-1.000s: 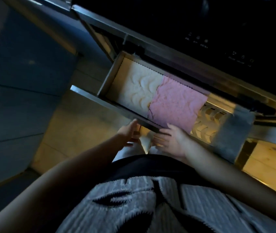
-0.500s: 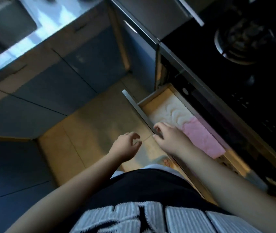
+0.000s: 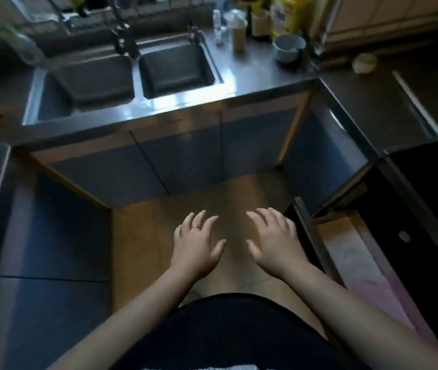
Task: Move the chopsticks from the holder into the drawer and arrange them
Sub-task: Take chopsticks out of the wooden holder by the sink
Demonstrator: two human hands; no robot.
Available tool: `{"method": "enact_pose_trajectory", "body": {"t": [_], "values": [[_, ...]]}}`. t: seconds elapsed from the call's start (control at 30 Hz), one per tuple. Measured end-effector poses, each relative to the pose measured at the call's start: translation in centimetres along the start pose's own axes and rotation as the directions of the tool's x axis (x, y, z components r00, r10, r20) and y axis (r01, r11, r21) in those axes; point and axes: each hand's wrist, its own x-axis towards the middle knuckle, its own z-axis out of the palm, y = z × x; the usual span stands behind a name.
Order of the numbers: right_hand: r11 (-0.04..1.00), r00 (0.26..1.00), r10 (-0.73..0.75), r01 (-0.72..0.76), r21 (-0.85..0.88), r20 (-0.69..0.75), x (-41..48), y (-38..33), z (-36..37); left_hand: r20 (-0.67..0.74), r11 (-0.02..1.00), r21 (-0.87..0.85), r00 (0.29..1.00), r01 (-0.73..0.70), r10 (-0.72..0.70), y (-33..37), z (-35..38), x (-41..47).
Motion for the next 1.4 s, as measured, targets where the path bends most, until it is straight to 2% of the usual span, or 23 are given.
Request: {"method": "enact_pose_trajectory", "body": {"t": [0.17,0.33,0.67,1.1,1.23,1.4], "values": [[0.993,0.995,-0.095,0.096,-0.063,0.016,4.9,-9.2,1.2,-0.051,0.996,-0.001,0.995,0.088,-0.088,-9.6,-4.4,-0.5],[0.97,0.974,-0.22,0.224,-0.096,0.049,9.3,-17.0,1.9,-0.089,0.961,-0.139,0.963,0.241,-0.254,-17.2,-6.9,-1.6],[0.864,0.868,-0.476,0.492,-0.108,0.14,20.6,-28.0,2.6,-0.159,0.851,-0.295,0.856,0.435,-0.493,-27.7,-11.0,1.2],[0.717,0.723,-0.673,0.69,-0.099,0.158,41.7,-39.4,-2.8,-0.233,0.723,-0.392,0.7,0.568,-0.676,-38.7,-20.6,15.6],[0.703,0.708,-0.695,0.706,-0.092,0.128,46.3,-42.5,-3.5,-0.259,0.679,-0.439,0.641,0.588,-0.723,-41.1,-22.8,18.2],[0.692,0.699,-0.706,0.715,-0.101,0.117,51.5,-47.0,-3.6,-0.284,0.662,-0.492,0.615,0.565,-0.736,-46.1,-25.8,21.5]]}}
